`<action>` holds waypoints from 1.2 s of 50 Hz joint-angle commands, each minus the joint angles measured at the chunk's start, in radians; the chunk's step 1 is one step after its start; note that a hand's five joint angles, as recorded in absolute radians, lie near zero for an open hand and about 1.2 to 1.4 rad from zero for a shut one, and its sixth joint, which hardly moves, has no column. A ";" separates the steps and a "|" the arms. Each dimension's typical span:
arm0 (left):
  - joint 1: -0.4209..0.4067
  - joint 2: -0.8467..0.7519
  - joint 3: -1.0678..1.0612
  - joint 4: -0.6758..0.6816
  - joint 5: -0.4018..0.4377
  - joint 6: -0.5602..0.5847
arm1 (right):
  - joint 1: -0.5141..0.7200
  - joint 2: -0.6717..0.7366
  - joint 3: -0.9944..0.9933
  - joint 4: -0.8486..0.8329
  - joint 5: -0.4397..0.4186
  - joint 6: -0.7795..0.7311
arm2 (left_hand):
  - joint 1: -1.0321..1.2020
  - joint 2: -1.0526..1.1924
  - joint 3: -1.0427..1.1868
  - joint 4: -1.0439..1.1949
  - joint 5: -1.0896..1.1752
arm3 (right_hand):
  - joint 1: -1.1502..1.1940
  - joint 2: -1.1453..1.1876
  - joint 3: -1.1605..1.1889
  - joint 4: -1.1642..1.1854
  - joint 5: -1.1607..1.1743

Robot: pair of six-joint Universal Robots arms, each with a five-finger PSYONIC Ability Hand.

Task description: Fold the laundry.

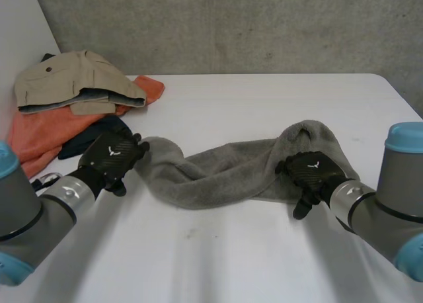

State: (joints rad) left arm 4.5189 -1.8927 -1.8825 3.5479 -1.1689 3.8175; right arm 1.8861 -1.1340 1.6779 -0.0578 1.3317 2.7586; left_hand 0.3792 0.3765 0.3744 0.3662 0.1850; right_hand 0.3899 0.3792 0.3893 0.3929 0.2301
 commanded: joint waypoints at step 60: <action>-0.139 0.185 0.279 -0.043 -0.255 -0.209 | -0.013 -0.174 -0.300 0.045 0.146 -0.229 | 1.017 1.020 1.022 1.030 1.037 | 1.006 1.017 1.007 1.003 0.992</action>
State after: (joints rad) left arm 4.3827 -1.9589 -1.5899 3.5886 -1.3664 3.7154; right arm 1.8727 -1.0690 1.4376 -0.1624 1.4802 2.5879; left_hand 1.1419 1.1914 1.1868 1.1956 0.9704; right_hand 1.1107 1.1764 1.1856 1.1966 0.9746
